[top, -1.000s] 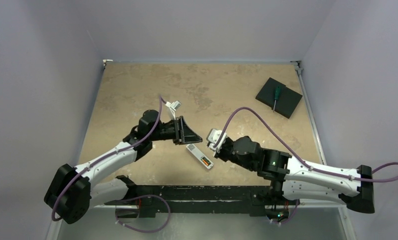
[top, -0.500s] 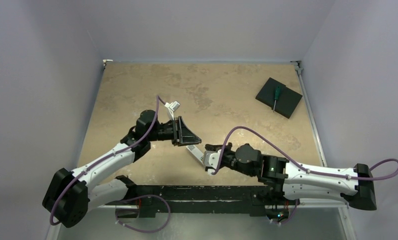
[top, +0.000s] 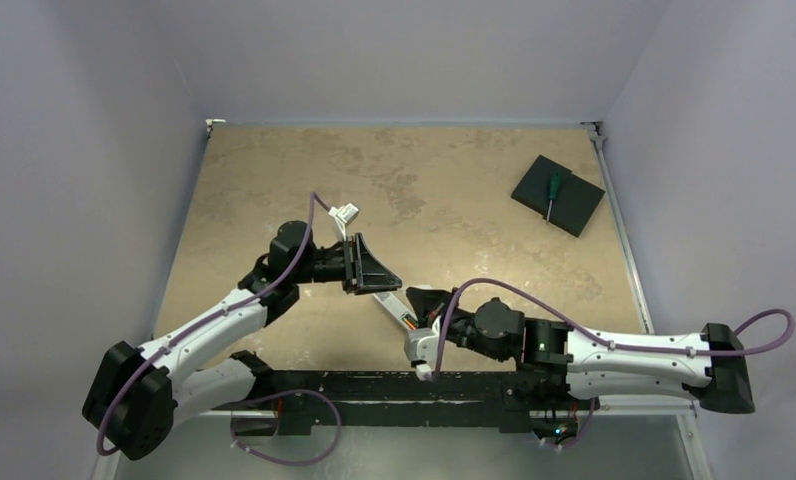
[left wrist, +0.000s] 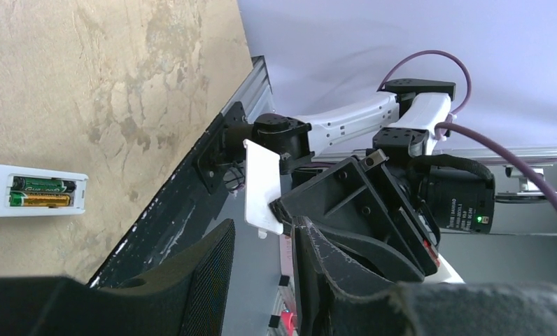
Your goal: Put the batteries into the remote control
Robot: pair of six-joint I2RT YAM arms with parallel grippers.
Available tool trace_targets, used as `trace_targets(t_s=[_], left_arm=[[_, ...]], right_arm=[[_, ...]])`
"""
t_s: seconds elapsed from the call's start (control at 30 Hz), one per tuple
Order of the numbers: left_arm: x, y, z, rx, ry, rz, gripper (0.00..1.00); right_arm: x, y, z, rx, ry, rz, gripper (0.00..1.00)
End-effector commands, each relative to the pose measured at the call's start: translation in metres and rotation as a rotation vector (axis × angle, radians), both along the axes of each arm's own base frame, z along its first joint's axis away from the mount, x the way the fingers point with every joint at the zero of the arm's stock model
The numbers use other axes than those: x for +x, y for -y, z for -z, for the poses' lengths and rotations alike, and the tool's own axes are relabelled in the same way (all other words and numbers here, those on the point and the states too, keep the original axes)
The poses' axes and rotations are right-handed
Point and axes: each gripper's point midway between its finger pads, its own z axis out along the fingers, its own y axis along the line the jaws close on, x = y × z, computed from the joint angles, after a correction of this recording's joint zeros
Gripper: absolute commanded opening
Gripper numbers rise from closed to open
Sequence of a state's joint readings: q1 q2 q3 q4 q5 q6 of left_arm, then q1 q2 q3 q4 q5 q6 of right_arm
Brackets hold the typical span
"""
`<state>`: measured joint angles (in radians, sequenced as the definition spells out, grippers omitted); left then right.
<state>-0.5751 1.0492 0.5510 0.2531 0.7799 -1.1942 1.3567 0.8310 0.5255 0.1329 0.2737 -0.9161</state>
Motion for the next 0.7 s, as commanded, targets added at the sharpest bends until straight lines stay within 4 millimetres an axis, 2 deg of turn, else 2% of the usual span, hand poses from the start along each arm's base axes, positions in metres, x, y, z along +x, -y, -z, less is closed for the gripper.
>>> trace_targets(t_s=[0.0,0.67], left_arm=[[-0.004,-0.002,-0.010,-0.034,-0.007,0.003,0.35],[-0.012,-0.002,-0.020,-0.123,-0.065,0.029,0.31]], right_arm=[[0.001,0.000,-0.021,0.048,0.123,0.006,0.00],[-0.007,-0.003,-0.028,0.086,0.240,0.037,0.00]])
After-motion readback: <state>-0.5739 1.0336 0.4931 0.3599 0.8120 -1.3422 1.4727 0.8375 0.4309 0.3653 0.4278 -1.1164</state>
